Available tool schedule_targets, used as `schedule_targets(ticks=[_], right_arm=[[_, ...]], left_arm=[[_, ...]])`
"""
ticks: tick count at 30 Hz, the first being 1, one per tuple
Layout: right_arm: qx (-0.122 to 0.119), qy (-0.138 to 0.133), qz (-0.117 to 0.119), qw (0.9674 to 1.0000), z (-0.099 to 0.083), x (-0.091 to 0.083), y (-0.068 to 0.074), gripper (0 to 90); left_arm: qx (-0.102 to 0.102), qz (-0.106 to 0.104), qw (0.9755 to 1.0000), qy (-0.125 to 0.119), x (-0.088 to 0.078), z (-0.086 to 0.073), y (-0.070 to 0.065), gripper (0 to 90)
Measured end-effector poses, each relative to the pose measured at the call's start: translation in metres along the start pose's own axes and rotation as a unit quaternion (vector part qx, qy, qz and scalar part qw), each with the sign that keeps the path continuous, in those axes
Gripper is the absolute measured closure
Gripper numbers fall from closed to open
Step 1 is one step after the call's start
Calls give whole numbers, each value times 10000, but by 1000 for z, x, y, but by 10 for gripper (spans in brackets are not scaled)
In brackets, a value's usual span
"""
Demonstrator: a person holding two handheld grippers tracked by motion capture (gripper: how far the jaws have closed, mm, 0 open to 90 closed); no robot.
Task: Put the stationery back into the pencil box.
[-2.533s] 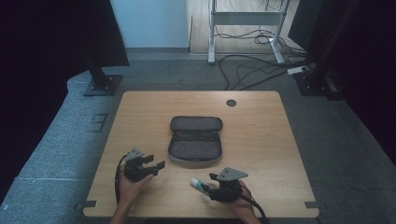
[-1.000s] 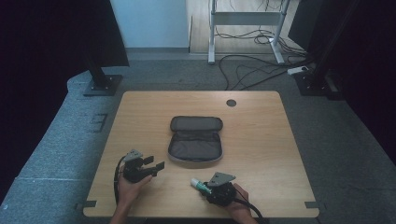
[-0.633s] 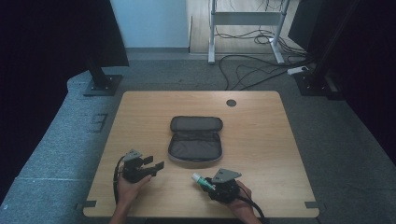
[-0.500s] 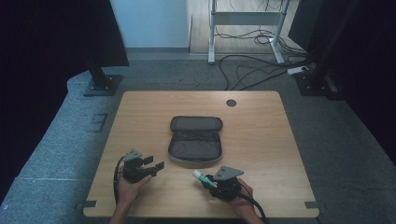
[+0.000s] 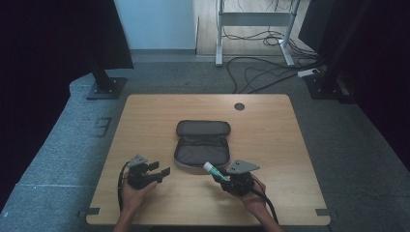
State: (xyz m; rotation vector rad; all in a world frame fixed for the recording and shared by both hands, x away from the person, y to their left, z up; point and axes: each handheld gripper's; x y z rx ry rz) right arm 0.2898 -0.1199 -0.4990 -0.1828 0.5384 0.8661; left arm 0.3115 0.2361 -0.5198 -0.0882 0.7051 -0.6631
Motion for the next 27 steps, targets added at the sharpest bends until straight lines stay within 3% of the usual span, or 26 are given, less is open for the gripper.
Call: schedule_targets(ticks=[9, 12, 27], right_arm=[[39, -51, -23, 10000, 10, 3, -7, 654], [62, -64, -47, 9999, 15, 5, -12, 654], [168, -58, -167, 9997, 32, 15, -30, 654]], left_arm=[[-9, -58, 10000, 23, 2, 0, -1, 351], [57, 34, 10000, 65, 3, 0, -3, 351], [87, 38, 9999, 143, 6, -1, -4, 351]])
Point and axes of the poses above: each handheld gripper's, and its own axes: x roughly forward along the jaws, z roughly out of its top, y roughly to its left
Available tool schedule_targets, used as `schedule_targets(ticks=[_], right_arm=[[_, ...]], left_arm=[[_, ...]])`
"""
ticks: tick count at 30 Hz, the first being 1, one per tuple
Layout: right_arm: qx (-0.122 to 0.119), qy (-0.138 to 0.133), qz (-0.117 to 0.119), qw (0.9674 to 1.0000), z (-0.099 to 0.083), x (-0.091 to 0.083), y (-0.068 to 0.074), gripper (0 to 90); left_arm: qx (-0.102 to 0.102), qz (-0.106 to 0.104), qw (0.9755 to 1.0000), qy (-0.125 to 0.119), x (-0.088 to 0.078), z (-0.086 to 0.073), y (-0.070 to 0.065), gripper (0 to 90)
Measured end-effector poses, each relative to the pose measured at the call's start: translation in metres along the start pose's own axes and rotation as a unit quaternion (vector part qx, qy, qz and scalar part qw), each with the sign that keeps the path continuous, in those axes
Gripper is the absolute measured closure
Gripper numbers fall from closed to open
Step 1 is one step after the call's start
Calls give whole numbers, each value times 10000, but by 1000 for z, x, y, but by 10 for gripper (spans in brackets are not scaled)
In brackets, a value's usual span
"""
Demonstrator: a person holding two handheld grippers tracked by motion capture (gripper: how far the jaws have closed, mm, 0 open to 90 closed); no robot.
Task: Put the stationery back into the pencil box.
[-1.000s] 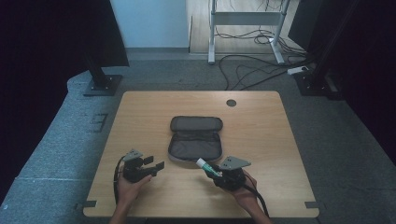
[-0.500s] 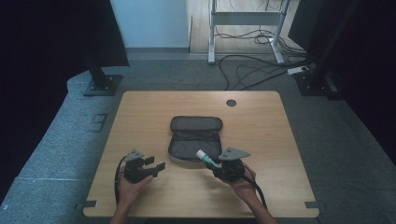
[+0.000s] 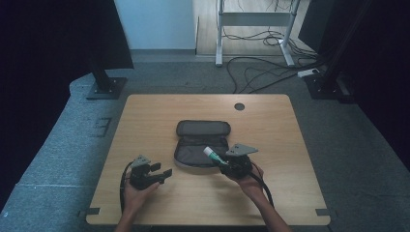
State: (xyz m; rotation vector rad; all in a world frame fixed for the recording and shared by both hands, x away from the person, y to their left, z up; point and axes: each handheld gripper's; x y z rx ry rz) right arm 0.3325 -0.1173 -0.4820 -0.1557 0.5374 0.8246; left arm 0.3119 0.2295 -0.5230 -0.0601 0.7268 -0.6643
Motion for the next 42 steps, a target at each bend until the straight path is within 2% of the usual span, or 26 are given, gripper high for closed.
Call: schedule_targets(ticks=[10, 22, 27, 36, 42], right_arm=[[53, 54, -92, 9999, 7, 10, -11, 654], [-3, 342, -187, 9992, 13, 43, -22, 653], [16, 556, -265, 9981, 9, 61, -28, 653], [49, 787, -385, 9961, 3, 75, -32, 653], [-155, 990, -526, 9936, 2, 81, -30, 652]], left_arm=[[-8, -3, 10000, 38, 1, -1, 0, 351], [-14, -31, 10000, 45, 2, -1, 0, 353], [-12, -44, 10000, 44, 2, -1, 1, 355], [-10, -43, 10000, 60, 2, -1, 1, 355], [9, -47, 10000, 85, 3, -2, 0, 355]])
Point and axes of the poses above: each handheld gripper's, and its own axes: x roughly forward along the jaws, z roughly out of its top, y roughly to its left
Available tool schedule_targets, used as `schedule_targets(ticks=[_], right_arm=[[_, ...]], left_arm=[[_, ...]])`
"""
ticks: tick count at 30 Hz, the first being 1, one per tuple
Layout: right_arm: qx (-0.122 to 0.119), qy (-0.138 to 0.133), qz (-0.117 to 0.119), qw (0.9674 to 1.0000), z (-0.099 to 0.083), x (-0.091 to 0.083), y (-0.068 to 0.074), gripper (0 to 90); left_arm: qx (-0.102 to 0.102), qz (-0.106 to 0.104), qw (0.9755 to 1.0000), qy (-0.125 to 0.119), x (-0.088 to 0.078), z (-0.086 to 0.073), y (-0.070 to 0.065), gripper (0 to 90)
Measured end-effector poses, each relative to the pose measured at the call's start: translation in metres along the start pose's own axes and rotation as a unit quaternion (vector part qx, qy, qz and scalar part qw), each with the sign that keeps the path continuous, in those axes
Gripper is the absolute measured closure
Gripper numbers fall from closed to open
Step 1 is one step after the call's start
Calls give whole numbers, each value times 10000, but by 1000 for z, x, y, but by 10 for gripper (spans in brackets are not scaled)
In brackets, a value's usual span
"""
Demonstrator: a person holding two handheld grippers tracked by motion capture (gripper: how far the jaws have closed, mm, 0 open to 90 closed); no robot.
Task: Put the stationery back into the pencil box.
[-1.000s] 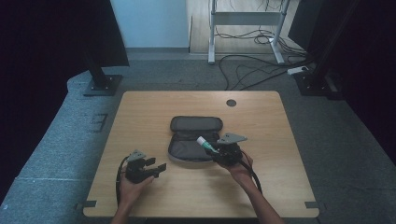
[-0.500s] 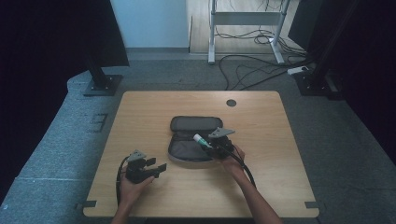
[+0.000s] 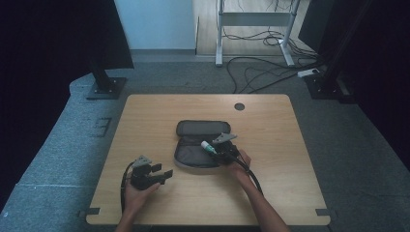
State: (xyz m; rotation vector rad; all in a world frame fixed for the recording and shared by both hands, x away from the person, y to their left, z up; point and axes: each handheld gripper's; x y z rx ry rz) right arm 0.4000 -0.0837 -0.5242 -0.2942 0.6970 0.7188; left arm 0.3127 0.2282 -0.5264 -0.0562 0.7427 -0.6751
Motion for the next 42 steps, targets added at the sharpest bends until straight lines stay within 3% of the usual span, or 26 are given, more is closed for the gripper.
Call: schedule_targets(ticks=[2, 6, 11, 16, 19, 25, 42], right_arm=[[-126, 160, -129, 9997, 0, 1, 3, 647], [-122, 190, -135, 9997, 0, 1, 4, 642], [-86, 144, -115, 9998, 1, -2, 6, 532], [46, -111, -167, 9998, 4, -12, 7, 484], [289, -444, -12, 9986, 4, -26, 4, 479], [372, -770, 82, 9963, 0, -43, 4, 472], [562, -1209, 146, 9910, -46, -93, 4, 472]], left_arm=[[0, -1, 10000, 0, 0, 0, 0, 355], [1, -4, 10000, -14, 0, 0, 0, 354], [-11, -11, 10000, -17, 0, 0, 0, 354], [-13, -7, 10000, -29, -1, 0, 0, 354], [-21, -3, 10000, -39, -2, 0, 1, 354], [-20, -3, 10000, -39, -2, 0, 1, 353], [-43, 7, 10000, -59, -3, 0, 1, 350]])
Point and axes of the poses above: each handheld gripper's, and its own axes: x roughly forward along the jaws, z roughly out of its top, y roughly to its left
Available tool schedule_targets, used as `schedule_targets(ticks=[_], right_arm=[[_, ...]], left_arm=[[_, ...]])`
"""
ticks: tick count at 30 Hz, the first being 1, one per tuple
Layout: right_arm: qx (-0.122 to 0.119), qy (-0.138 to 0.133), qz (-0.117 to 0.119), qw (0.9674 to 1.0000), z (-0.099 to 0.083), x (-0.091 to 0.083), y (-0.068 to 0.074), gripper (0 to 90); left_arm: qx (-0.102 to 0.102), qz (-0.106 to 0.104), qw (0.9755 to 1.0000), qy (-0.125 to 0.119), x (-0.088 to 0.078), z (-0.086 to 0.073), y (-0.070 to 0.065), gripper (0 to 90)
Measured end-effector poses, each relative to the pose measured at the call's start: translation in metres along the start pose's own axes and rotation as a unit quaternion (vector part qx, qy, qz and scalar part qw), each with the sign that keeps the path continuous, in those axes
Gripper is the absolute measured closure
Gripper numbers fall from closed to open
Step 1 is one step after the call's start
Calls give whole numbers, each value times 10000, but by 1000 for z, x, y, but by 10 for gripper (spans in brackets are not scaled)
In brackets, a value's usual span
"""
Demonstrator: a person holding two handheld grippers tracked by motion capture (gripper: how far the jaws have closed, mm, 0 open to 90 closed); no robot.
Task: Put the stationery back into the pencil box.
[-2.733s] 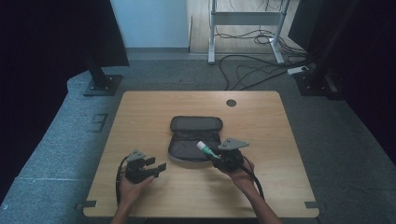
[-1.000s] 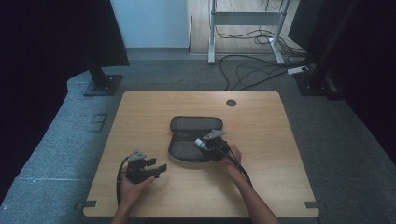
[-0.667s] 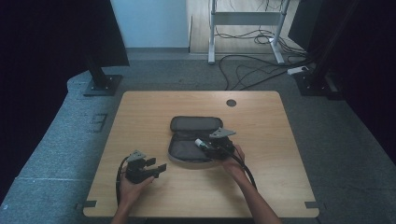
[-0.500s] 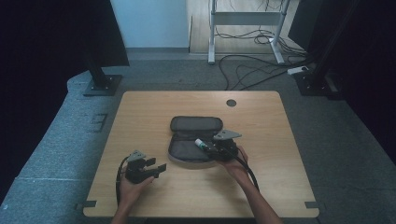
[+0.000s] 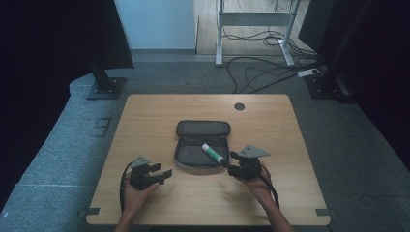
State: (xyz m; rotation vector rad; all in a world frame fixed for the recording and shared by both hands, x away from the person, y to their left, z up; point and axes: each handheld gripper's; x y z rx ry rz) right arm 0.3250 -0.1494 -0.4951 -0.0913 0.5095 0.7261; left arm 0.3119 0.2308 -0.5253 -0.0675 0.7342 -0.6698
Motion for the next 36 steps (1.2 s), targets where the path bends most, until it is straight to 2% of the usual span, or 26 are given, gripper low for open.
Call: schedule_targets(ticks=[5, 9, 15, 21, 31, 36], right_arm=[[19, -26, -49, 10000, -16, -19, 0, 471], [50, -37, -43, 10000, -26, -27, 1, 468], [98, -2, -41, 9999, -39, -34, 1, 466], [185, 178, -67, 9996, -56, -36, -3, 463], [193, 167, -59, 9997, -57, -37, -5, 455], [125, 315, -82, 9994, -58, -34, -6, 420]], left_arm=[[6, -1, 10000, 25, 0, 0, 0, 349], [19, 3, 10000, 28, 0, 0, 0, 348], [-9, 17, 10000, 24, 0, -1, 1, 348], [1, 20, 10000, 37, 0, -1, 1, 343], [2, 20, 10000, 33, -1, -1, 2, 342], [-8, 24, 10000, 31, -2, -1, 2, 341]])
Point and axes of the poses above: each handheld gripper's, and its own axes: x roughly forward along the jaws, z roughly out of its top, y roughly to its left
